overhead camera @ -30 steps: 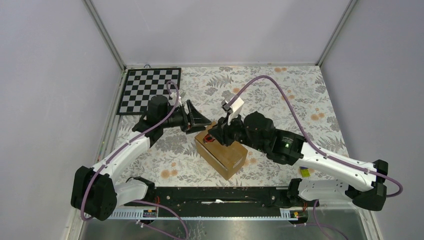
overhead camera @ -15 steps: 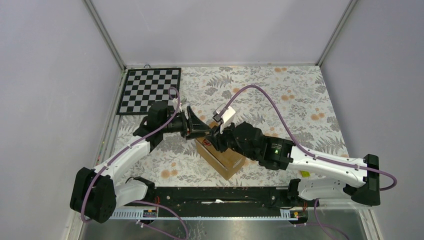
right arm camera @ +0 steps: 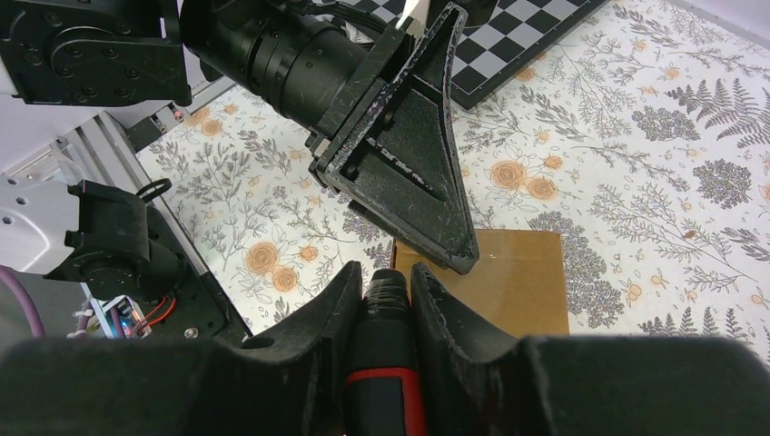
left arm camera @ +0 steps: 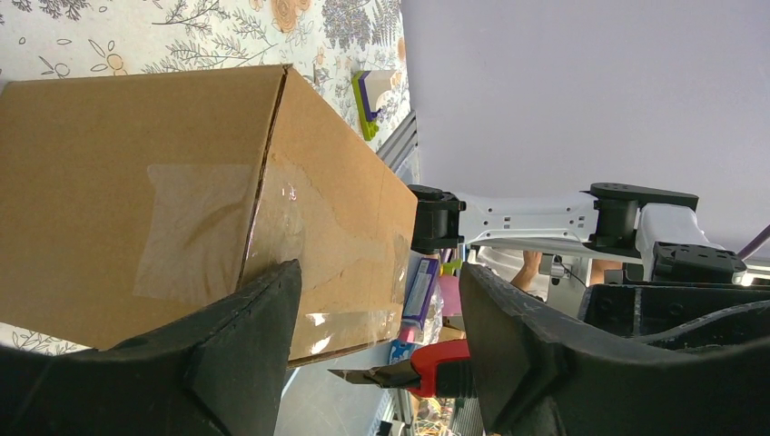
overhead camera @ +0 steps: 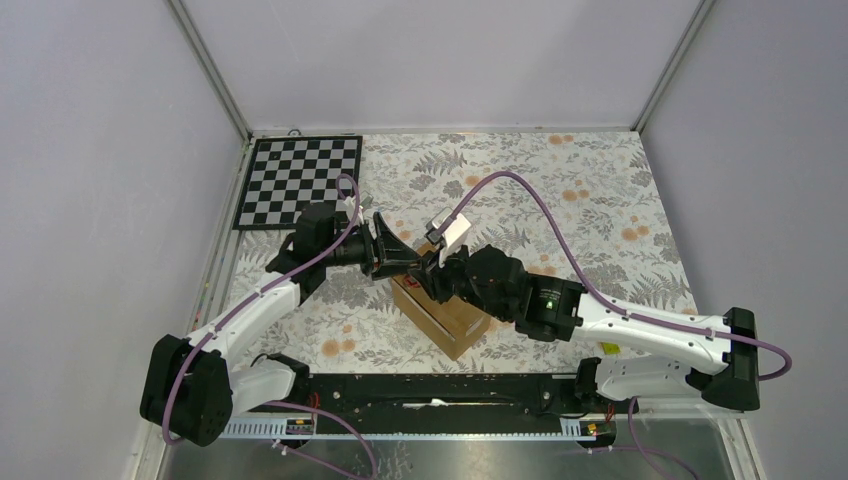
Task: Unpack the express box
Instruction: Cut the express box at the center of the board.
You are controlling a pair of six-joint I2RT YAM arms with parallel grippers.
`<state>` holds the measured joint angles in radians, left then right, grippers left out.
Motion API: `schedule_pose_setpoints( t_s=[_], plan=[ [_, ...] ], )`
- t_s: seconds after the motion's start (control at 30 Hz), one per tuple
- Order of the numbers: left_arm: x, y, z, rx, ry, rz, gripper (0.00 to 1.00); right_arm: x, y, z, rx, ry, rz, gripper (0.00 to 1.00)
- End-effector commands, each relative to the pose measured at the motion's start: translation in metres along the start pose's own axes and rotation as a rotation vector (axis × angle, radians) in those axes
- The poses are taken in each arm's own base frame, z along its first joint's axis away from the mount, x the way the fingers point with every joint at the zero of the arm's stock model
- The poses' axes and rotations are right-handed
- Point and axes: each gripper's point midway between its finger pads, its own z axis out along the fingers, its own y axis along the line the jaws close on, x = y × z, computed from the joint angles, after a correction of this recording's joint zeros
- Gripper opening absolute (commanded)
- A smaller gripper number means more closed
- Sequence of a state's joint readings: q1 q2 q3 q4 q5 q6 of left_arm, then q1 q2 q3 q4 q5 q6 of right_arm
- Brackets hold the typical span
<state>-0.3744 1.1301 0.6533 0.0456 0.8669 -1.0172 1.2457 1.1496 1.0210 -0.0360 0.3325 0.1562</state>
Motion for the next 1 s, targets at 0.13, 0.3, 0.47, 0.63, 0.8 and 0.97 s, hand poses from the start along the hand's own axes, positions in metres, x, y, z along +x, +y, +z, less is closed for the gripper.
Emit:
schedule_pose_setpoints(
  t_s=[0.13,0.3,0.47,0.63,0.8,0.97],
  plan=[
    [-0.002,-0.002,-0.001,0.015,-0.004,0.043,0.67,-0.010,0.004,0.004,-0.001,-0.053,0.009,0.00],
    [-0.002,-0.002,-0.002,0.012,-0.005,0.044,0.67,-0.005,0.002,0.004,0.005,-0.047,0.004,0.00],
    [-0.002,-0.001,-0.002,0.007,-0.006,0.041,0.67,-0.002,0.001,0.004,0.006,-0.039,0.001,0.00],
    [-0.002,0.000,-0.002,0.003,-0.006,0.035,0.67,0.001,0.000,0.002,0.007,-0.032,0.002,0.00],
    [-0.004,0.004,-0.002,-0.026,-0.021,0.024,0.67,0.001,0.003,0.001,-0.004,-0.020,0.008,0.00],
    [-0.006,0.011,-0.002,-0.068,-0.044,0.003,0.67,0.014,0.002,-0.001,-0.001,0.046,0.001,0.00]
  ],
)
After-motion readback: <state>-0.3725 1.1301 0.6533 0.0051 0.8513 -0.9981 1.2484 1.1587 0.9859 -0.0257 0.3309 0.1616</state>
